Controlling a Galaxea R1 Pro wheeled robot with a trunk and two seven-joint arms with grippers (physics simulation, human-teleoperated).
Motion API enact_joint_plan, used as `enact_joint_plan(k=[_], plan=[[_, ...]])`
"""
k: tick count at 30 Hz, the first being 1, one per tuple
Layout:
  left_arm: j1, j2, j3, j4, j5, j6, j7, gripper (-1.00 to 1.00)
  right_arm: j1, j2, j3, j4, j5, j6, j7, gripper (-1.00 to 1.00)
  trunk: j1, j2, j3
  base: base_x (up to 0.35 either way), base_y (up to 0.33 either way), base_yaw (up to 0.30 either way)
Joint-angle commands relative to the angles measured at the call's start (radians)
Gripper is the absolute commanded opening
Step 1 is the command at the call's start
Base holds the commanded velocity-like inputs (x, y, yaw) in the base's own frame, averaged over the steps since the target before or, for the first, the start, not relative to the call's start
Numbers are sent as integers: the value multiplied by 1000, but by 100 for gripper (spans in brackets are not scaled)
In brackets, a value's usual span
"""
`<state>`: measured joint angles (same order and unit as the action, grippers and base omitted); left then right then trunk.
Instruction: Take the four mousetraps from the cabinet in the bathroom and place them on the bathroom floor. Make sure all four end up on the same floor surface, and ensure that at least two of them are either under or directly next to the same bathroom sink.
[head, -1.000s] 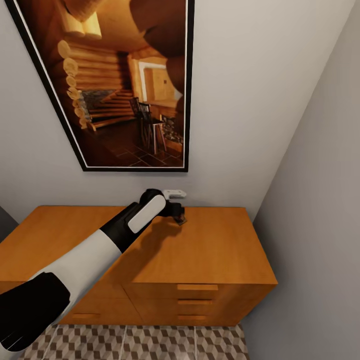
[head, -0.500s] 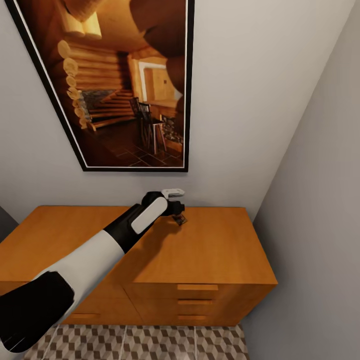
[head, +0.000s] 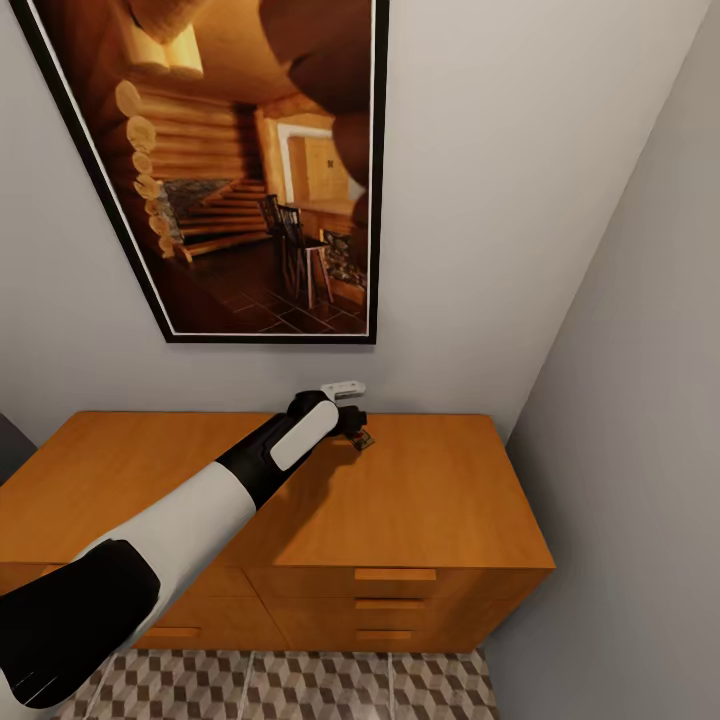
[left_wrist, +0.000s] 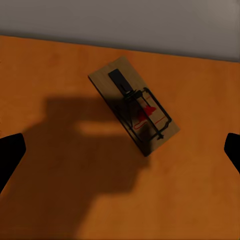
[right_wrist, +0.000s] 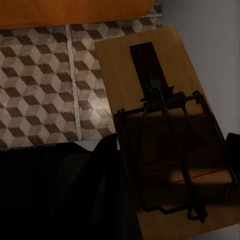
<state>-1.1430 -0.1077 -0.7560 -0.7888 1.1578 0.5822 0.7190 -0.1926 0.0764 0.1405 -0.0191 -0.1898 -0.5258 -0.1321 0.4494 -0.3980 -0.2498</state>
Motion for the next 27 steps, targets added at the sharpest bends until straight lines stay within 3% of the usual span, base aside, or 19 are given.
enact_joint_plan(k=[1,27], plan=[[-1,0,-3,-1,8,-1,8,100,-1,0,9,1,-10,-3,-3,-100,1,-2,-2,0,0,0],[-1,3,-3,11,9,-5,8,100,-1,0,10,1,-10,-3,-3,-100,1,-2,-2,0,-53,0]])
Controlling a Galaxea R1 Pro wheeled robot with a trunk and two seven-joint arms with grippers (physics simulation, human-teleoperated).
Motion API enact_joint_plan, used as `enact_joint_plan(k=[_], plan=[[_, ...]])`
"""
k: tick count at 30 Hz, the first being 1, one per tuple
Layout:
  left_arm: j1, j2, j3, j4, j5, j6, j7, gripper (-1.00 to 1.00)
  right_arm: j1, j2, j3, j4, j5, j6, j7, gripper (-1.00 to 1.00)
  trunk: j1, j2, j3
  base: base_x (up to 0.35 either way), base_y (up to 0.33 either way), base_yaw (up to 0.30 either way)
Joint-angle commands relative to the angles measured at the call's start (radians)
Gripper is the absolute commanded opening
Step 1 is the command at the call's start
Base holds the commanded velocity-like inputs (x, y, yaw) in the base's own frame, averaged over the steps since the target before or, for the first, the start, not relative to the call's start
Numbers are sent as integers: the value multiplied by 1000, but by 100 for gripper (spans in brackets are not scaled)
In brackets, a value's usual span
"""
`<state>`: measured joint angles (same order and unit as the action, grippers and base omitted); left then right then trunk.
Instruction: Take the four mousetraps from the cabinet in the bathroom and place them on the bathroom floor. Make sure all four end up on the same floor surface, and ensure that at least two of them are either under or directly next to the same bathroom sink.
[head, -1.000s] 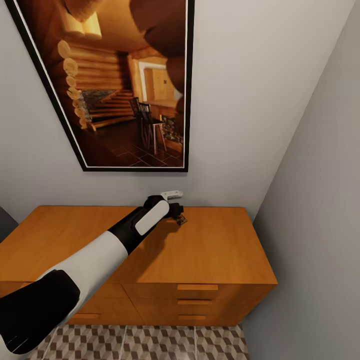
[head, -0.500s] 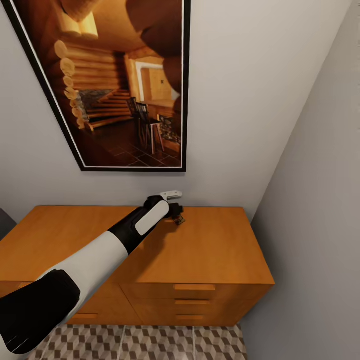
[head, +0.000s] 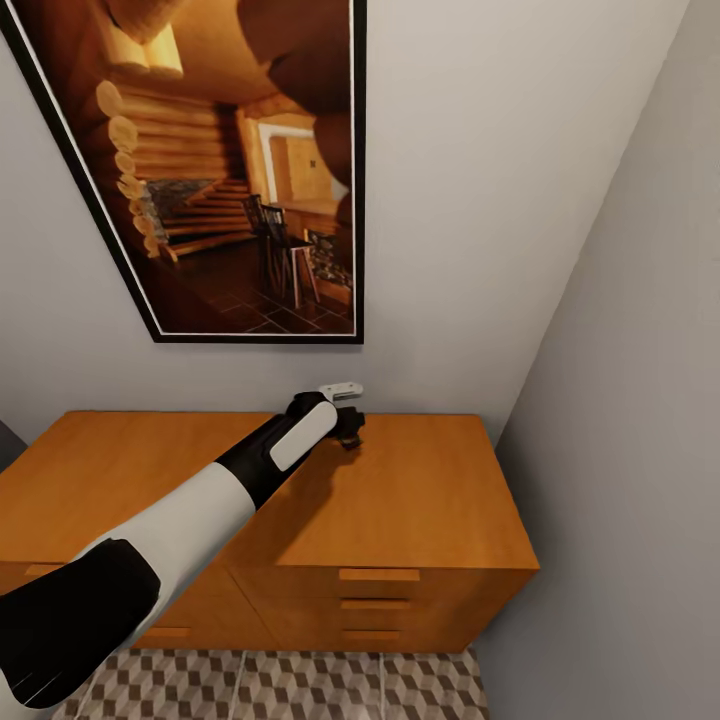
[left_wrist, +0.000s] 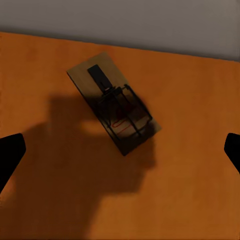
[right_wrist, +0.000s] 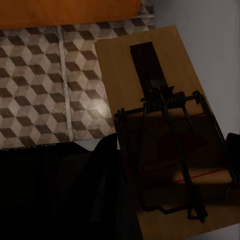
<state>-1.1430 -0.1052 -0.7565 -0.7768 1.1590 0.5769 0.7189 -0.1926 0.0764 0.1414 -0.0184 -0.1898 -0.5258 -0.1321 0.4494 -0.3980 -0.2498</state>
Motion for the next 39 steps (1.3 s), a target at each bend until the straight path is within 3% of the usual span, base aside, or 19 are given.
enact_joint_plan(k=[1,8,11,17,39], plan=[[-1,1,-3,-1,8,0,8,100,-1,1,9,1,-10,-3,-3,-100,1,-2,-2,0,-3,0],[-1,1,-2,13,8,-10,9,100,-1,0,9,1,-10,-3,-3,-100,1,-2,-2,0,-1,0],[-1,0,-1,23,7,-62,20,100,-1,0,9,1,-10,-3,-3,-100,1,-2,-2,0,0,0],[-2,-19,-1,30,8,-125,131,100,-1,0,9,1,-10,-3,-3,-100,1,-2,-2,0,0,0],[-1,-31,-4,32,4,-135,178,100,-1,2,9,1,-10,-3,-3,-100,1,-2,-2,0,0,0]])
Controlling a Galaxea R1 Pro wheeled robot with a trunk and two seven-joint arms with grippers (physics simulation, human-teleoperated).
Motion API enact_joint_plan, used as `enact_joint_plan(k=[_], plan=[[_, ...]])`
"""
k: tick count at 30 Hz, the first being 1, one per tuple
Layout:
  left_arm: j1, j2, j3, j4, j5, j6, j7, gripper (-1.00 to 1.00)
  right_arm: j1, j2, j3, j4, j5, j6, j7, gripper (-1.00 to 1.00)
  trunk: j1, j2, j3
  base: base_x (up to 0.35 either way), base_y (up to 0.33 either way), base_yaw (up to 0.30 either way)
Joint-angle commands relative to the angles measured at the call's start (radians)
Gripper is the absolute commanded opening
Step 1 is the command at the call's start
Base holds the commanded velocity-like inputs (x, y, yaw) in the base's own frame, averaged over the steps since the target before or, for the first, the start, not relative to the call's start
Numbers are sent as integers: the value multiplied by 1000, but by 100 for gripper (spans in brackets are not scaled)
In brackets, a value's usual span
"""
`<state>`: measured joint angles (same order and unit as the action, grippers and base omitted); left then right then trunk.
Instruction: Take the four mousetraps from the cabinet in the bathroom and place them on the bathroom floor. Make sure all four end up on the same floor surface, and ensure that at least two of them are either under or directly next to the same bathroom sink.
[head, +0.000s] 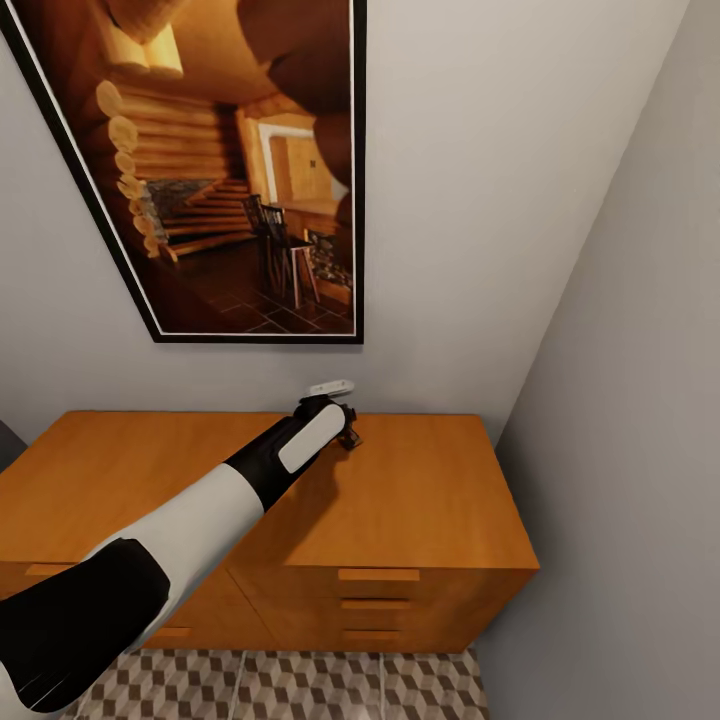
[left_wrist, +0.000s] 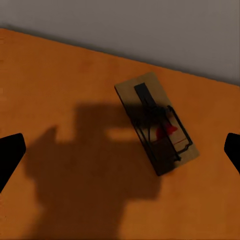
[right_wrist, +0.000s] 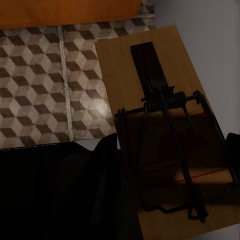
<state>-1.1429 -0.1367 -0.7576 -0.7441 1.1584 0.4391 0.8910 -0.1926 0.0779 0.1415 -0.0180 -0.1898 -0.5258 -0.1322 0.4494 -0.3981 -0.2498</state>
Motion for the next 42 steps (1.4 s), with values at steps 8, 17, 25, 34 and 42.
enact_joint_plan(k=[8,17,25,34,42], plan=[[-1,-8,-21,-5,1,4,158,100,-1,2,9,1,-10,-3,-3,-100,1,-2,-2,0,0,0],[-1,-10,-29,-3,1,6,188,100,-1,3,9,1,-10,-3,-3,-100,1,-2,-2,0,0,0],[-1,-14,-33,-11,0,7,242,100,-1,4,9,0,-10,-3,-3,-100,1,-2,-2,0,0,0],[-1,-15,-34,-13,0,7,257,100,-1,4,9,1,-10,-3,-3,-100,1,-2,-2,0,0,0],[-1,-14,-35,-18,0,6,258,100,-1,3,9,0,-10,-3,-3,-100,1,-2,-6,0,0,0]])
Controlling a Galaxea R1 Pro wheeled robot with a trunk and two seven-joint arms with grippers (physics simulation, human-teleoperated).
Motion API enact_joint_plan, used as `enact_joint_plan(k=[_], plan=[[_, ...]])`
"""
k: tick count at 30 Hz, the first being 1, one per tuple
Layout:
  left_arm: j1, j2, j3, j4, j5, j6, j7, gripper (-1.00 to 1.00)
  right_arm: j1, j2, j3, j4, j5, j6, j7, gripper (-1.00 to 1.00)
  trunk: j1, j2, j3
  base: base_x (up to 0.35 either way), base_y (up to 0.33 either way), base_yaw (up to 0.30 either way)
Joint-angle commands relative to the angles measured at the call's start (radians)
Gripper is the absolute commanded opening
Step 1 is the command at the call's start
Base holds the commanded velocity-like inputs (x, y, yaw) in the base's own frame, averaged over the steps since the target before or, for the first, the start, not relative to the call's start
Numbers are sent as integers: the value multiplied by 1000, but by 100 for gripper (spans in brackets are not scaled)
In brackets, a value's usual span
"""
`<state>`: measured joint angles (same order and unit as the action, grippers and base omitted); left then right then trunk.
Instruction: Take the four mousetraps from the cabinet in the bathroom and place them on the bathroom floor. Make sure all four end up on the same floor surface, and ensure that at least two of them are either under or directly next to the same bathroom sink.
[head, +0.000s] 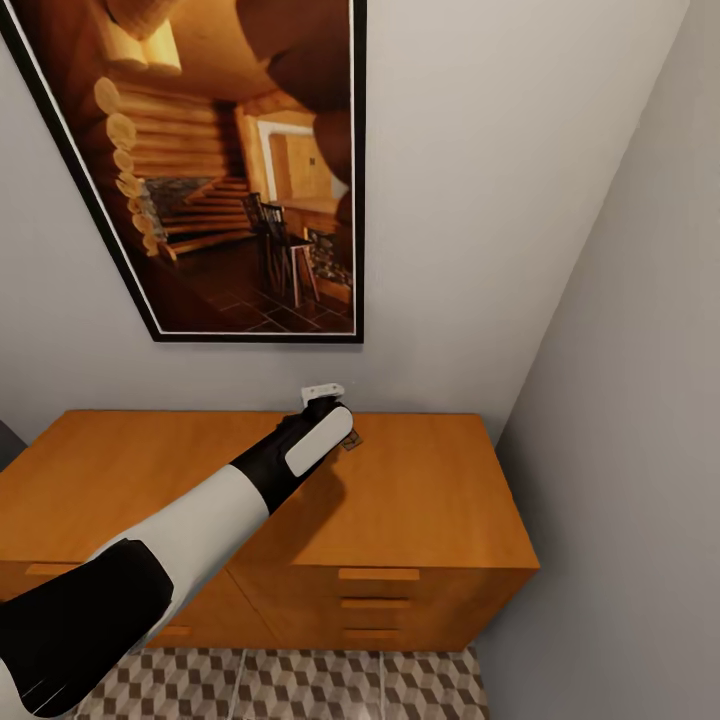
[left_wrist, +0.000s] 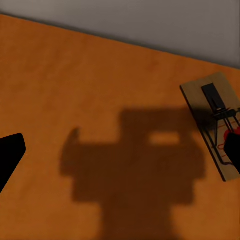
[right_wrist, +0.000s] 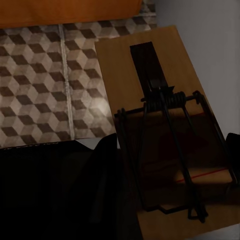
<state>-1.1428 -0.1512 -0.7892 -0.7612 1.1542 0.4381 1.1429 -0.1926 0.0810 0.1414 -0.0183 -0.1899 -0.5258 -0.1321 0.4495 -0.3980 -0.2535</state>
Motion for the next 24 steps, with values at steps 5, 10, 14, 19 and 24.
enact_joint_plan(k=[5,10,14,19,24], plan=[[-2,1,-5,-1,4,7,6,100,-1,0,9,1,-10,-3,-3,-100,1,-2,-8,0,0,0],[-2,1,-5,-1,4,7,6,100,-1,0,9,1,-10,-3,-3,-100,1,-2,-13,0,-82,0],[-2,1,-20,-1,4,7,6,100,-1,1,9,1,-10,-3,-3,-100,1,-2,-18,0,-147,0],[-2,1,-52,-1,4,6,6,100,-1,2,9,1,-10,-3,-3,-100,1,-2,-24,0,-34,0],[-2,2,-55,-1,4,5,6,100,-1,2,9,1,-10,-3,-3,-100,1,-2,-30,0,-4,0]])
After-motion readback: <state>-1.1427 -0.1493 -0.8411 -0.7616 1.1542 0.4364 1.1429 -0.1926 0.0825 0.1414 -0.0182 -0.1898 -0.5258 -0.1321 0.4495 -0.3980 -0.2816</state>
